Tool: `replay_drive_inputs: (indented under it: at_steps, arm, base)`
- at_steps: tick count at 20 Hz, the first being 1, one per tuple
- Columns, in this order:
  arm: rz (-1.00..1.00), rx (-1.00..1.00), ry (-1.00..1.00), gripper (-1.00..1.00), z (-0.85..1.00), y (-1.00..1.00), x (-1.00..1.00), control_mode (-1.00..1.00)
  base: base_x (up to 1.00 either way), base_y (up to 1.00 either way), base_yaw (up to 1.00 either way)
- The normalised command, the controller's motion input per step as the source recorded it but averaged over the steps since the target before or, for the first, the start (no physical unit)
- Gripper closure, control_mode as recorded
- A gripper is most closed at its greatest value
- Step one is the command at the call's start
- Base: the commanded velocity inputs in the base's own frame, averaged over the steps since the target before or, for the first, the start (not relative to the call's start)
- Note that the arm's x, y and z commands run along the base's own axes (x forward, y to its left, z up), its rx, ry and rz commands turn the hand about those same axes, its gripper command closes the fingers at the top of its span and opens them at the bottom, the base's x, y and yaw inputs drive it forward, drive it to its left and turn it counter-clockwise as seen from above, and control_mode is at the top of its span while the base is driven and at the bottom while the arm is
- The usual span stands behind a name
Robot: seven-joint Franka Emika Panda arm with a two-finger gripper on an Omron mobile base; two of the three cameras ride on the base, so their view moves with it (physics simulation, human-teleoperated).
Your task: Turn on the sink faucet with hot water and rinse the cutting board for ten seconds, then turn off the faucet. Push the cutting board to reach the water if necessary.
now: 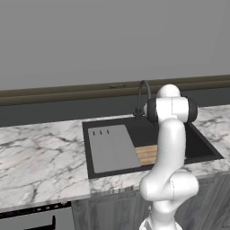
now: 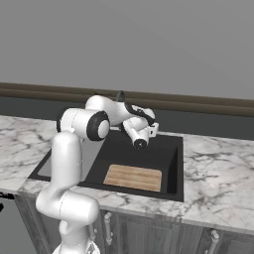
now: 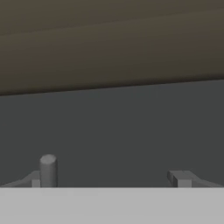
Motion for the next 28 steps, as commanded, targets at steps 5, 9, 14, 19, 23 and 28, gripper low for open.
replay_drive_inputs:
  at_steps: [5, 9, 14, 19, 23, 28]
  arm:
    - [0.00, 0.00, 0.00, -1.00, 0.00, -0.12, 0.00, -1.00]
    - [0.00, 0.00, 0.00, -1.00, 0.00, -0.13, 0.00, -1.00]
    - [0.00, 0.00, 0.00, -1.00, 0.00, -0.18, -0.01, -1.00]
    - [0.00, 0.00, 0.00, -1.00, 0.00, -0.21, -0.04, -1.00]
    - [0.00, 0.00, 0.00, -1.00, 0.00, -0.25, -0.09, -1.00]
    - [0.00, 0.01, 0.00, -1.00, 0.00, -0.29, -0.17, -1.00]
  base:
    - [0.00, 0.00, 0.00]
    - [0.00, 0.00, 0.00]
    - [0.00, 0.00, 0.00]
    - [0.00, 0.00, 0.00]
    - [0.00, 0.00, 0.00]
    - [0.00, 0.00, 0.00]
